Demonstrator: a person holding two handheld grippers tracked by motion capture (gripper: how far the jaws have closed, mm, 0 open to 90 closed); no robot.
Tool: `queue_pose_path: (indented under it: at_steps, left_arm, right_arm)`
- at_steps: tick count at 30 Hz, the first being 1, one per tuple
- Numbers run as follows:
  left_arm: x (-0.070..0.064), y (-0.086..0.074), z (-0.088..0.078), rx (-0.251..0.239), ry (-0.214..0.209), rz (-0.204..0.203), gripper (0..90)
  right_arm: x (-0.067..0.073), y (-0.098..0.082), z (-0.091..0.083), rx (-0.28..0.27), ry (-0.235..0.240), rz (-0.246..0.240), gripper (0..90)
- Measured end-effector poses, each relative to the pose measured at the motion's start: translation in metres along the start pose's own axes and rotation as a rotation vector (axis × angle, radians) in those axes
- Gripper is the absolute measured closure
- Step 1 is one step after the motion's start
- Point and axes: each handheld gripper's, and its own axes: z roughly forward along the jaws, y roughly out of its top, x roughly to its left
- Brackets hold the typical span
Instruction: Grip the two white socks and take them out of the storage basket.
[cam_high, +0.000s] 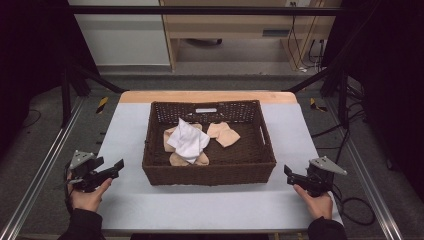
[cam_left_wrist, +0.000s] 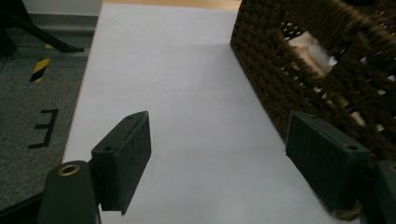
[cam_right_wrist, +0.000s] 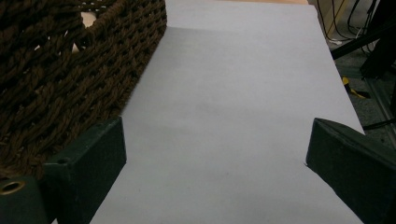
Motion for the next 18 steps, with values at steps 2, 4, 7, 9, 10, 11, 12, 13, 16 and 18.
queue_pose_path:
  at_steps: [2, 4, 7, 9, 10, 11, 12, 13, 16, 18]
  left_arm:
    - [-0.004, 0.004, -0.002, -0.015, 0.000, -0.001, 23.1]
    - [-0.008, 0.008, -0.004, -0.019, -0.005, 0.003, 23.7]
    - [-0.011, 0.010, -0.006, -0.030, -0.006, 0.010, 23.9]
    - [-0.015, 0.013, -0.008, -0.040, -0.018, 0.018, 24.2]
    - [-0.020, 0.017, -0.010, -0.047, -0.034, 0.016, 24.2]
    - [-0.020, 0.017, -0.010, -0.047, -0.034, 0.016, 24.2]
    - [-0.023, 0.021, -0.010, -0.047, -0.043, 0.023, 24.2]
    - [-0.023, 0.021, -0.010, -0.047, -0.043, 0.023, 24.2]
    - [-0.031, 0.027, -0.014, -0.047, -0.051, 0.042, 24.0]
    - [-0.034, 0.030, -0.015, -0.050, -0.060, 0.042, 24.1]
  right_arm:
    - [0.001, 0.000, 0.001, 0.011, -0.004, -0.020, 5.4]
    - [0.001, 0.000, 0.002, 0.020, -0.007, -0.028, 5.7]
    - [0.001, 0.000, 0.002, 0.028, -0.010, -0.034, 5.8]
    - [0.001, 0.001, 0.001, 0.017, -0.018, -0.038, 6.1]
    - [0.001, 0.001, 0.001, 0.016, -0.017, -0.037, 6.3]
    - [0.001, 0.001, 0.001, 0.020, -0.014, -0.038, 6.4]
    - [0.001, 0.001, 0.002, 0.023, -0.014, -0.041, 6.5]
    - [0.001, 0.001, 0.002, 0.023, -0.014, -0.041, 6.5]
    - [0.002, 0.000, 0.002, 0.029, -0.019, -0.050, 6.5]
    - [0.003, 0.000, 0.002, 0.035, -0.013, -0.054, 6.6]
